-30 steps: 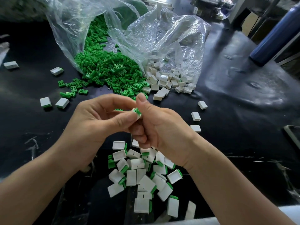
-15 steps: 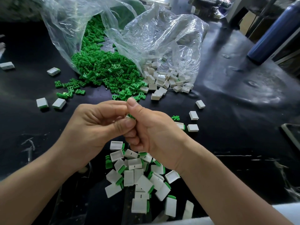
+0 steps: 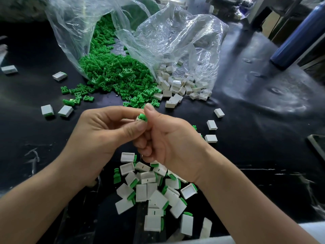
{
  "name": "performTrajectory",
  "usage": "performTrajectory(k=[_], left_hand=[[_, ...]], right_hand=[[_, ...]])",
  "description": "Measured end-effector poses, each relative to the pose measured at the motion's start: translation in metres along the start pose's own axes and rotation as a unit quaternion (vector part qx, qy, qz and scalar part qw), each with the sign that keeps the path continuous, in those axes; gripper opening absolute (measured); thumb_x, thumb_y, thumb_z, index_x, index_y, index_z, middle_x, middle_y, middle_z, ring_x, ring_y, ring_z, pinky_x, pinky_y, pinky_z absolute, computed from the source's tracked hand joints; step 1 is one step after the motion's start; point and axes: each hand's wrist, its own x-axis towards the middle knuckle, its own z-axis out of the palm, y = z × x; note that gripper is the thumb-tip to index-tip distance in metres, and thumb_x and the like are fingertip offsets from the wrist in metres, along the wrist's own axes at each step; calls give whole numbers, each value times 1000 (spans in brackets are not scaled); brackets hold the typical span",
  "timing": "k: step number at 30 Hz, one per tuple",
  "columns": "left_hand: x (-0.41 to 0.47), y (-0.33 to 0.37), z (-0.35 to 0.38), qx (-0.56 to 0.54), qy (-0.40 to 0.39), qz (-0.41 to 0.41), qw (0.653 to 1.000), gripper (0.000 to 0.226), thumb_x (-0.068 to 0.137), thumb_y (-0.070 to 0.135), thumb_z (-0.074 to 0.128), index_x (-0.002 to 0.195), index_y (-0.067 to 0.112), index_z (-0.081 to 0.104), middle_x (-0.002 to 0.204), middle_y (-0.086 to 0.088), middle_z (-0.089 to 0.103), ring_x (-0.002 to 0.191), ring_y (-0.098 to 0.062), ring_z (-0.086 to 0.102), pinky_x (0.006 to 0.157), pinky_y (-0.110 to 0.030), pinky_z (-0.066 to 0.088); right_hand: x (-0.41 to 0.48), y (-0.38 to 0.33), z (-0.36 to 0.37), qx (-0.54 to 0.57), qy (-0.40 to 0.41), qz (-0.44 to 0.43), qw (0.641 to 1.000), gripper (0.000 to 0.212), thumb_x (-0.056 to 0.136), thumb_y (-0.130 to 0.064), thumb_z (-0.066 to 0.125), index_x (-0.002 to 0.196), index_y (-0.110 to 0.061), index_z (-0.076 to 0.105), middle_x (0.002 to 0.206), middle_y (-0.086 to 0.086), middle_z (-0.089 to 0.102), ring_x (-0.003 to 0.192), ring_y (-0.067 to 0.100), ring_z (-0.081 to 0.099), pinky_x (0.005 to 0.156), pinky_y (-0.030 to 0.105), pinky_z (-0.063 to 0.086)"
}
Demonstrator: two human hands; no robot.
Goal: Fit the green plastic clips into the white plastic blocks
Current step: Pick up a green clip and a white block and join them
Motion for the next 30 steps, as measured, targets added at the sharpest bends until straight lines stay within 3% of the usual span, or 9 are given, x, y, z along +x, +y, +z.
performTrajectory(k=[2, 4, 6, 7, 11, 17, 20, 25, 30], left_hand=[[0, 1, 2, -41, 10, -6, 999, 24, 64, 24, 70, 84, 12, 75, 58, -7, 64, 52, -22, 60, 52, -32, 53], [-1, 4, 3, -60, 10, -15, 998, 24, 65, 21, 66, 84, 9, 75, 59, -14, 64, 52, -27, 59, 51, -34, 52], [-1, 6, 3, -69, 5, -20, 997, 26, 65, 21, 64, 84, 7, 75, 62, -16, 65, 54, -28, 60, 53, -33, 52], [-1, 7, 3, -72, 2, -24, 997, 28, 64, 21, 64, 85, 6, 75, 62, -16, 65, 54, -27, 60, 54, -32, 52], [0, 8, 0, -67, -14, -38, 997, 32, 62, 15, 69, 93, 9, 75, 71, -17, 69, 62, -26, 64, 60, -29, 54], [-1, 12, 3, -83, -9, -36, 996, 30, 62, 21, 64, 87, 9, 75, 64, -17, 67, 55, -26, 64, 55, -27, 54], [0, 13, 2, -71, -22, -37, 997, 29, 61, 11, 71, 89, 8, 75, 63, -17, 66, 56, -27, 64, 57, -27, 54], [-1, 12, -1, -57, -34, -49, 997, 36, 57, 12, 68, 92, 8, 75, 74, -28, 67, 62, -37, 64, 61, -29, 55], [-1, 12, -1, -49, -40, -45, 997, 28, 56, 12, 68, 83, 13, 77, 86, -16, 73, 68, -28, 71, 64, -24, 56]], right_hand=[[-1, -1, -2, -21, 7, 5, 1000, 59, 97, -40, 28, 130, 7, 43, 59, -2, 40, 53, 9, 34, 52, 23, 26], [-2, -2, -2, -43, 12, 2, 999, 61, 97, -39, 29, 129, 12, 40, 61, -1, 39, 53, 9, 34, 52, 22, 26], [-3, -3, -2, -58, 21, -1, 998, 55, 97, -38, 30, 111, 10, 53, 62, 0, 40, 53, 9, 34, 52, 21, 27], [-4, -4, -1, -64, 26, -4, 998, 45, 97, -37, 30, 94, 1, 55, 61, 0, 40, 53, 9, 35, 51, 21, 27], [-6, -7, -2, -63, 38, -20, 997, 34, 97, -31, 31, 73, -13, 45, 59, -1, 42, 54, 9, 35, 53, 22, 27], [-5, -5, 0, -88, 41, -38, 995, 37, 98, -30, 33, 69, -12, 46, 60, 0, 43, 53, 10, 37, 53, 22, 29], [-6, -6, -2, -102, 33, -44, 993, 35, 98, -28, 33, 71, -12, 48, 61, -1, 45, 54, 9, 39, 53, 21, 30], [-10, -8, -2, -172, 29, -33, 984, 36, 98, -30, 32, 74, -10, 50, 63, 0, 48, 55, 9, 41, 54, 22, 31], [-10, -8, -4, -201, 35, -18, 979, 29, 98, -27, 34, 79, -10, 48, 63, -3, 42, 55, 7, 36, 52, 18, 30]])
